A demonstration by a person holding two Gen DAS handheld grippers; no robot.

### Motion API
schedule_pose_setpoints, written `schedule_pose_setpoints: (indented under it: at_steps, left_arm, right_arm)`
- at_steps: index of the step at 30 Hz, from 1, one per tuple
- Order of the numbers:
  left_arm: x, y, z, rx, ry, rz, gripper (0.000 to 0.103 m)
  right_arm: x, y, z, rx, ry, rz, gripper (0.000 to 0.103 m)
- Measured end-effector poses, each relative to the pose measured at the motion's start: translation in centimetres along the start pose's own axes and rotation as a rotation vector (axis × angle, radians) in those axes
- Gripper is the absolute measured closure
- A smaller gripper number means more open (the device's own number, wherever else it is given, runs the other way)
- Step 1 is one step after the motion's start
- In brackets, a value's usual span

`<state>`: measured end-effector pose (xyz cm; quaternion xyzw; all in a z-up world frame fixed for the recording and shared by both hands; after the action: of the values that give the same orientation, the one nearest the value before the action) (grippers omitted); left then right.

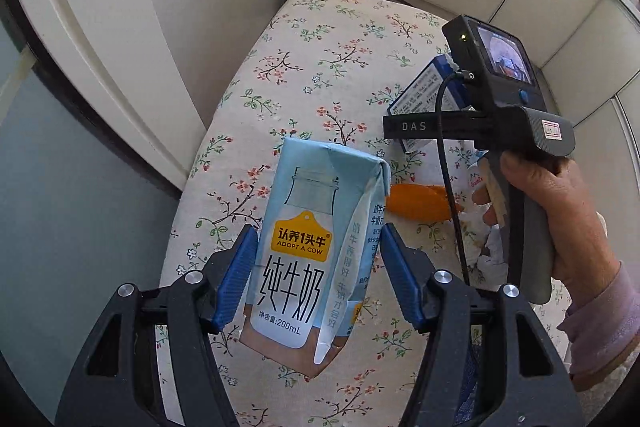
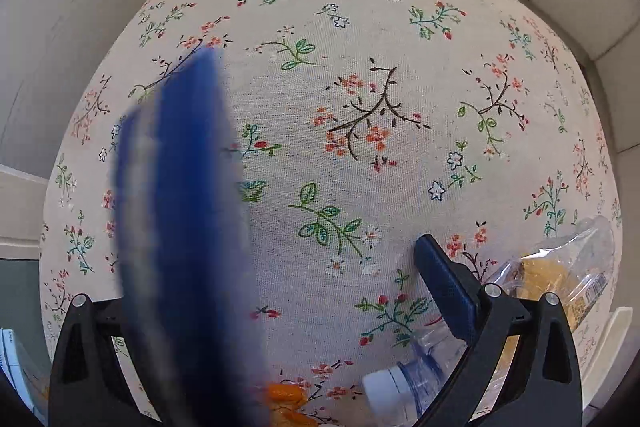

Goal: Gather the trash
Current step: 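Grasp the blue box with the right gripper while the left lifts the carton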

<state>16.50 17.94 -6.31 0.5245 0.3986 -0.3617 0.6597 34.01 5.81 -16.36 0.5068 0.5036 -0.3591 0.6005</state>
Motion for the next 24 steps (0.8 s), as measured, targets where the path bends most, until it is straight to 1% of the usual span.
schedule_pose_setpoints:
  at_steps: [2,3,4,5,6,7,8,14,17,24]
  left_arm:
    - [-0.1,0.1,-0.1,-0.012,-0.004,0.007,0.043]
    - [-0.1,0.2,-0.2,-0.014,-0.002,0.009,0.043]
    - [0.0,0.2,-0.3,-0.017,0.001,0.009,0.043]
    - [0.0,0.2,-0.3,-0.021,0.002,0.008,0.043]
    - [0.0,0.2,-0.2,-0.024,0.001,0.008,0.043]
    - [0.0,0.1,-0.2,-0.026,0.001,0.009,0.043]
    - [0.0,0.1,-0.1,-0.026,0.002,0.01,0.043]
    - [-0.3,0.1,0.7,-0.025,0.002,0.026,0.043]
    - [-0.5,0.0,1.5,-0.018,0.0,0.037,0.043]
    - [-1.2,-0.1,3.8,-0.003,-0.015,0.069,0.043]
  right_arm:
    - [-0.1,-0.2,0.1,0.013,0.029,-0.01,0.007]
    - [-0.3,-0.3,0.2,0.019,0.025,-0.003,0.01]
    - [-0.6,-0.5,0.6,0.034,0.027,0.023,0.027]
    - [-1.2,-0.5,0.9,0.046,0.033,0.056,0.051]
    - [-1.7,-0.6,1.3,0.054,0.046,0.081,0.063]
    - [-2.0,-0.6,1.6,0.059,0.067,0.087,0.082]
    - [-2.3,-0.8,1.9,0.065,0.094,0.086,0.089]
    - [-5.9,-2.4,3.7,0.067,0.113,0.19,0.089]
    - [-7.5,-3.0,4.5,0.068,0.116,0.224,0.089]
    - [-11.4,-5.6,6.8,0.095,0.099,0.298,0.089]
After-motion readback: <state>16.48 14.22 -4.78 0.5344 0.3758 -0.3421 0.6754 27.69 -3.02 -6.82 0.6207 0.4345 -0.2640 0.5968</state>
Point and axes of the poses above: each gripper's, at about its wrist camera, not at the fingertips, and x roughly the way its jaws point, z to its right, y to its top, the point moved 3 cm from there along x, roughly the way its jaws point, and after that the axes turned 2 degrees about z, right-handed, at the moved point
